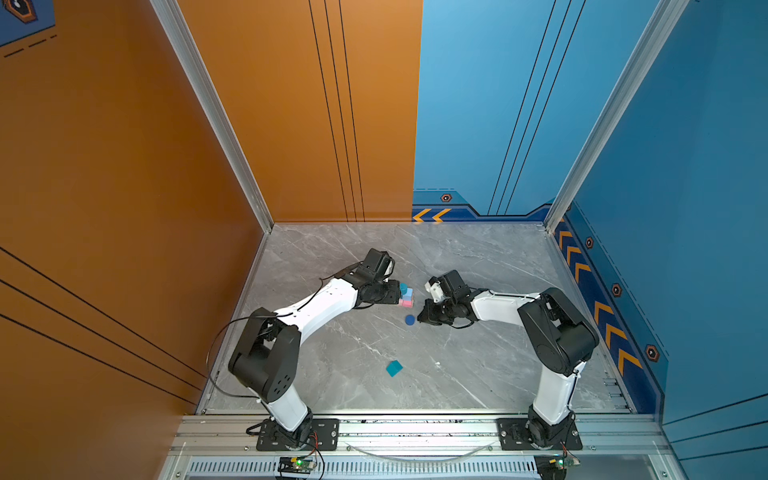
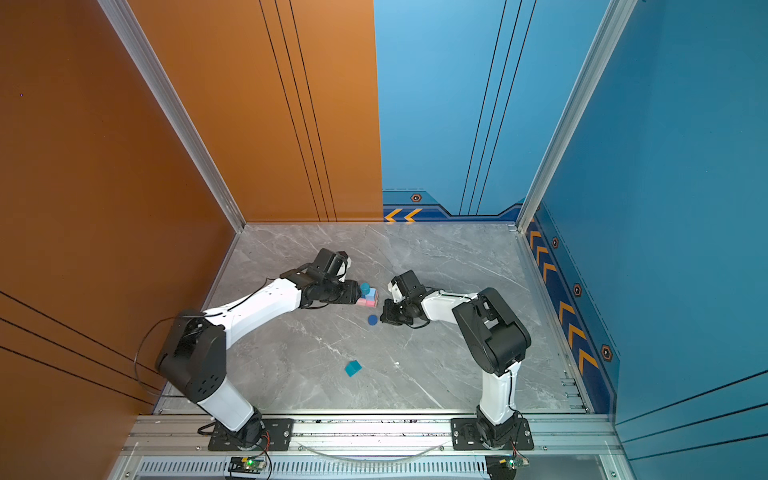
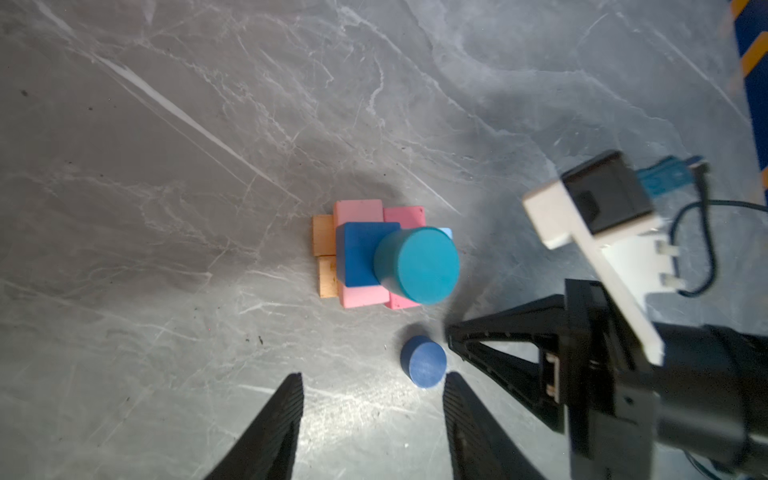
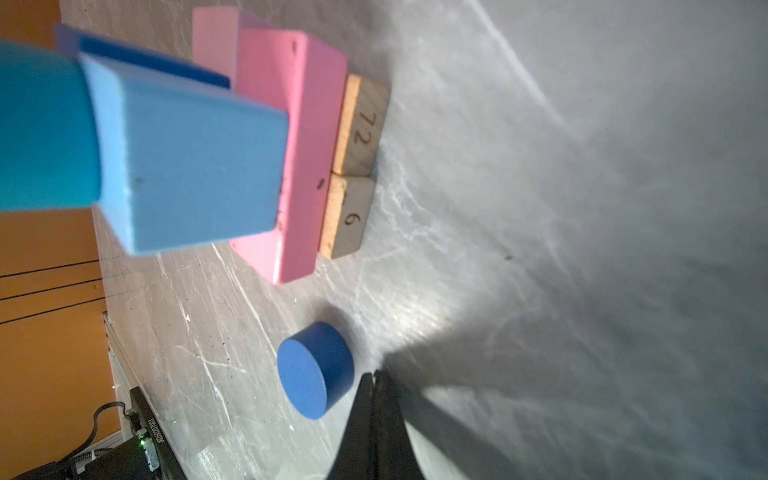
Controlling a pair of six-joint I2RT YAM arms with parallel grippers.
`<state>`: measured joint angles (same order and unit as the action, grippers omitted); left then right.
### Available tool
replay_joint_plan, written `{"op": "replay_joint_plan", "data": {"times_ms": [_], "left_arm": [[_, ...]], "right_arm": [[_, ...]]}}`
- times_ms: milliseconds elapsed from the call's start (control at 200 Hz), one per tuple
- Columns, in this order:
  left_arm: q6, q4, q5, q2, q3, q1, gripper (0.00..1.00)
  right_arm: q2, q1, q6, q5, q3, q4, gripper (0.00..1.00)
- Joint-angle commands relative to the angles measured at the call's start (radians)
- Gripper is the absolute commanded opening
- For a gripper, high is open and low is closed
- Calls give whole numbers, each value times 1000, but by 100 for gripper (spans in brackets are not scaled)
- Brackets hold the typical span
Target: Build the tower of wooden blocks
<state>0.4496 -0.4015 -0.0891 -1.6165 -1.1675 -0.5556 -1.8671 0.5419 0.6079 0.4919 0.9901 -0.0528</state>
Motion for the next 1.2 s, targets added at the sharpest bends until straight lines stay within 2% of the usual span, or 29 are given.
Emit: {"op": "replay_joint_plan", "data": {"times_ms": [0,160,335,431,611,691,891,1196], "left_arm": [[0,-43,25,61,42,-34,56],[49,-42,76,110,92,-124,56],[142,2,269,115,130,-259,56],[207,60,353,112,184,-299,56],[306,134,437,71,223,-346,56],[331,144,456,26,211,-362,56],[370,194,410,-78,164,-382,56],[406,159,474,-162,88,-394,57]], "right_arm": [[43,-13,11,-40,-31,-47,0],[100,-38,7,-61,-77,-44,0],[193,-70,0,-98,-140,-42,0],[246,-88,-6,-111,-173,-42,0],[343,-124,-11,-128,-231,-40,0],[378,-145,-15,-130,-256,-38,0],[450,-197,-21,-118,-302,-39,0],[505,-247,-30,-107,-337,-40,0]]}}
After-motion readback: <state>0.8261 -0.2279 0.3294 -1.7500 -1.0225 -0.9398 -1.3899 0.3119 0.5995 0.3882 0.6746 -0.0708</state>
